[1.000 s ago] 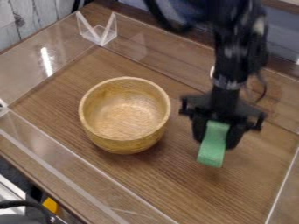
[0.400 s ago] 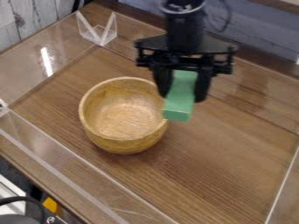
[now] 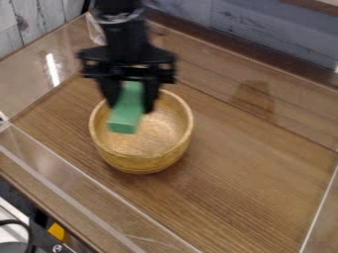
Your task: Put the green block in the brown bowl
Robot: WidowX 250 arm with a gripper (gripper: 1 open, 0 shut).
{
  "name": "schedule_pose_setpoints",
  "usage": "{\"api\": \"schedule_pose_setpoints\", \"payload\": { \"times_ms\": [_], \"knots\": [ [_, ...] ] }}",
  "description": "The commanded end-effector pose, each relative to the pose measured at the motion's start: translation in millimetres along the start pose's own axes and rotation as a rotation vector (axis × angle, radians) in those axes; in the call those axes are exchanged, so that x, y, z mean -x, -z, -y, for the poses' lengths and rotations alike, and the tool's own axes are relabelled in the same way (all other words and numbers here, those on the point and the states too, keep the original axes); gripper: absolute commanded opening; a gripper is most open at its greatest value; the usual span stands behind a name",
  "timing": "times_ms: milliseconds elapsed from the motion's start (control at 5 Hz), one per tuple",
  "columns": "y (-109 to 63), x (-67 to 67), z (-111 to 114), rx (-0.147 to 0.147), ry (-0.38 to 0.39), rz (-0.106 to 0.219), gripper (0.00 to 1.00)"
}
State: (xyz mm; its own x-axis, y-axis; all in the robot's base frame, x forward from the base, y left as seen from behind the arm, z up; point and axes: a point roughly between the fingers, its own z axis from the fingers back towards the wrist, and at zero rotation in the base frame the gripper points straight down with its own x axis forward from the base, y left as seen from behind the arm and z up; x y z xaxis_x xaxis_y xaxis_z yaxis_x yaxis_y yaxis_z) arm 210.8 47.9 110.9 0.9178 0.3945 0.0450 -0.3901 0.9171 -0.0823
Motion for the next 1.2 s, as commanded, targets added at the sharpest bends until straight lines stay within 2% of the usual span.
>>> {"api": "schedule_pose_setpoints", "payload": {
  "times_ms": [0, 200, 600, 1000],
  "knots": [
    [7.5, -4.8, -22, 0.005, 0.008, 0.052, 0.0],
    [24.7, -4.4, -27, 0.004, 0.068, 0.051, 0.0],
    [21.1, -17.9, -13, 0.015, 0.136, 0.054, 0.0],
    [27.2, -18.0, -5, 0.028, 0.185, 0.05, 0.0]
  ]
}}
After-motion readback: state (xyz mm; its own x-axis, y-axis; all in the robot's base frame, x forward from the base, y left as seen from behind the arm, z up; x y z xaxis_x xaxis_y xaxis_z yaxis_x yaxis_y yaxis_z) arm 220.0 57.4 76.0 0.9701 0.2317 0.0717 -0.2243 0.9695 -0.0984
